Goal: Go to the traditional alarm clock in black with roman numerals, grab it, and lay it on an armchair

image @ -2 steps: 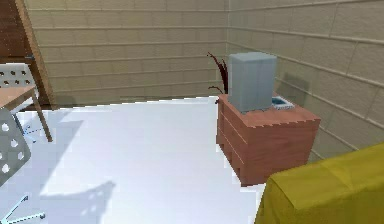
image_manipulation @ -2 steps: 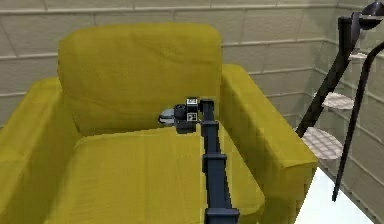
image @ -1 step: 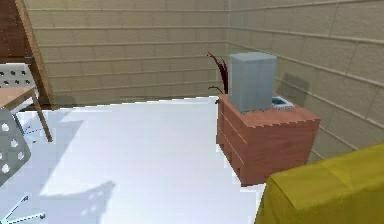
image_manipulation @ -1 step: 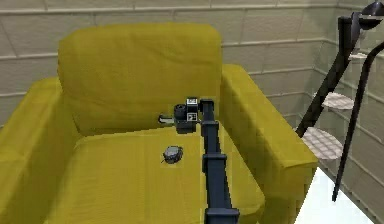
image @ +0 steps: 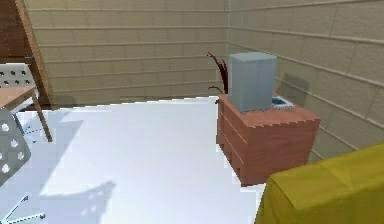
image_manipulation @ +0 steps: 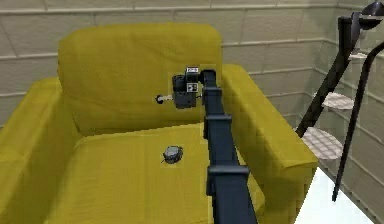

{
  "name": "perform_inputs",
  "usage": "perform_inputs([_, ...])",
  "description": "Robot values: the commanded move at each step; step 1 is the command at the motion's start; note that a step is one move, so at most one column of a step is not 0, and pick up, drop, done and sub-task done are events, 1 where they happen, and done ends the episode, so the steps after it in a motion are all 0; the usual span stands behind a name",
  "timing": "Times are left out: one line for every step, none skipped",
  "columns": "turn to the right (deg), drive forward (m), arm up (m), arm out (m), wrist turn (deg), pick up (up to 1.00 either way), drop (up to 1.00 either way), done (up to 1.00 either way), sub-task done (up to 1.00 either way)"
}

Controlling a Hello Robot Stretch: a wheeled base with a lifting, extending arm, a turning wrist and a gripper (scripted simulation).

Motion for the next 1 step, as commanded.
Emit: perform_inputs([0.0, 0.0, 0.0, -0.08, 0.0, 0.0, 0.0, 0.0, 0.0])
